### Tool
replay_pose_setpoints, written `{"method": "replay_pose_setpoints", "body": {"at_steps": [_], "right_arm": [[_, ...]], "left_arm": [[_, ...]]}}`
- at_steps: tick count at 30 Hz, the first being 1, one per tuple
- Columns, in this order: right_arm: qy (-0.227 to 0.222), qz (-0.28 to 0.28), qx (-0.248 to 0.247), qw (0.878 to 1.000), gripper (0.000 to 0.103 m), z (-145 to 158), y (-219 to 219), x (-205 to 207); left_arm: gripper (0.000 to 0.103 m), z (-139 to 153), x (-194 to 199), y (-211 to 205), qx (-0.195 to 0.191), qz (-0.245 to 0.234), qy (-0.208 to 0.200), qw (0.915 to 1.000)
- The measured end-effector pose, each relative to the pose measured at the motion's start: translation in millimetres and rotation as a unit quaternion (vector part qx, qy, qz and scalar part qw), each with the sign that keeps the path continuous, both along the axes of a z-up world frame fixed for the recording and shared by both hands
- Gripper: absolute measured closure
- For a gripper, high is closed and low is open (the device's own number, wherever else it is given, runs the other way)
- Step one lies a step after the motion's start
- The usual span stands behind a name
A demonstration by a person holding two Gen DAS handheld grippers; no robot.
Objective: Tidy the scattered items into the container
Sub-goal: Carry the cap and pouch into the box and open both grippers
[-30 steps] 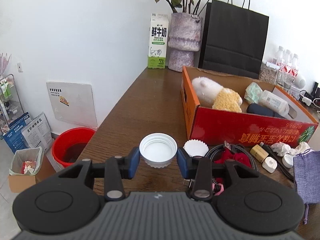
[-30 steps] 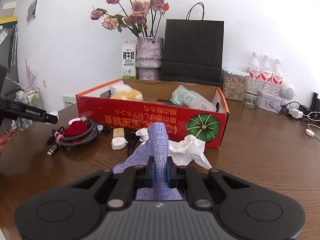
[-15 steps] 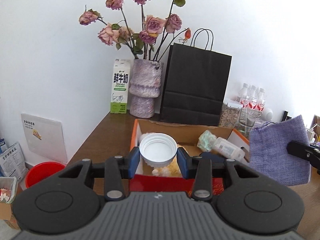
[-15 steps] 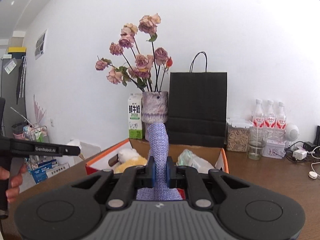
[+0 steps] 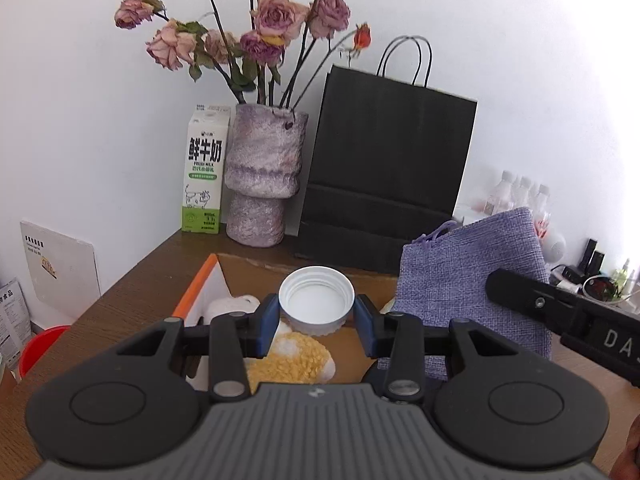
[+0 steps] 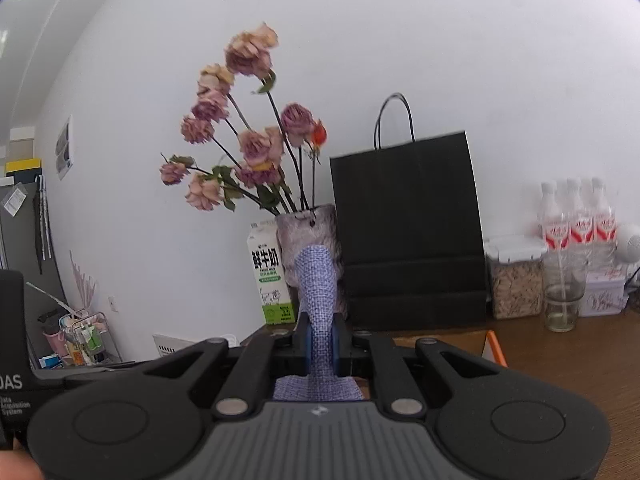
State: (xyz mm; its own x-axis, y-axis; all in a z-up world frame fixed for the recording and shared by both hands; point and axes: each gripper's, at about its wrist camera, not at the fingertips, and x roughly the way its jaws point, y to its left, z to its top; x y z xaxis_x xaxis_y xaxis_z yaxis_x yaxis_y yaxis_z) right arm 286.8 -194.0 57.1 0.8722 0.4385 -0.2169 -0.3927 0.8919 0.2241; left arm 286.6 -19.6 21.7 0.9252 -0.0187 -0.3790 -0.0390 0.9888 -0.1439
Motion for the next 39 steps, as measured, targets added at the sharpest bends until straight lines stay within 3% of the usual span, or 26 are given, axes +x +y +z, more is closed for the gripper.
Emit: {"method": "replay_pose_setpoints", "body": {"at_steps": [4,7,14,15,16,17,18,19,20,21,24,39], "right_arm": [[0.047,-0.008,-0.025,0.999,0.095,-34.6,0.5,25.1],[0.077,-0.018,-0.027,0.997,0.095,-50.2,-1.9,35.2],[0.077,-0.021,-0.044,0.996,0.094,-55.4,0.5,27.3],[0.079,-0.026,-0.046,0.995,0.088,-55.0,0.3,25.9],[0.083,-0.03,-0.051,0.995,0.086,-55.6,0.2,24.9],[0.087,-0.03,-0.056,0.994,0.069,-55.0,-0.2,23.5],[0.086,-0.033,-0.055,0.994,0.042,-54.4,-1.3,20.9],[0.081,-0.042,-0.052,0.994,0.026,-52.7,-3.0,17.2],[0.077,-0.047,-0.053,0.995,0.004,-51.0,-3.9,14.0],[0.071,-0.05,-0.057,0.995,0.0,-48.6,-4.3,10.6],[0.07,-0.06,-0.069,0.993,0.0,-46.1,-3.1,6.7],[0.061,-0.072,-0.088,0.992,0.0,-43.8,-5.5,-7.6]], "left_arm": [[0.062,-25.9,16.0,-7.3,0.029,-0.008,0.033,0.999],[0.062,-32.9,18.2,-5.6,0.028,-0.01,0.046,0.9985],[0.06,-34.2,14.4,-4.7,0.035,-0.008,0.047,0.9983],[0.056,-34.1,13.6,-4.5,0.036,-0.005,0.048,0.9982],[0.034,-33.7,13.2,-4.1,0.038,0.0,0.05,0.998],[0.01,-33.1,11.0,-3.1,0.037,0.008,0.048,0.9981],[0.003,-31.9,7.6,-1.9,0.037,0.018,0.04,0.9984],[0.0,-30.0,4.0,-0.6,0.038,0.029,0.03,0.9984],[0.0,-28.4,0.7,0.7,0.037,0.033,0.022,0.9985],[0.0,-26.7,-2.0,2.6,0.032,0.032,0.016,0.9989],[0.0,-25.4,-5.6,6.5,0.017,0.037,0.008,0.9991],[0.0,-29.0,-23.7,4.6,0.034,0.036,-0.016,0.9986]]}}
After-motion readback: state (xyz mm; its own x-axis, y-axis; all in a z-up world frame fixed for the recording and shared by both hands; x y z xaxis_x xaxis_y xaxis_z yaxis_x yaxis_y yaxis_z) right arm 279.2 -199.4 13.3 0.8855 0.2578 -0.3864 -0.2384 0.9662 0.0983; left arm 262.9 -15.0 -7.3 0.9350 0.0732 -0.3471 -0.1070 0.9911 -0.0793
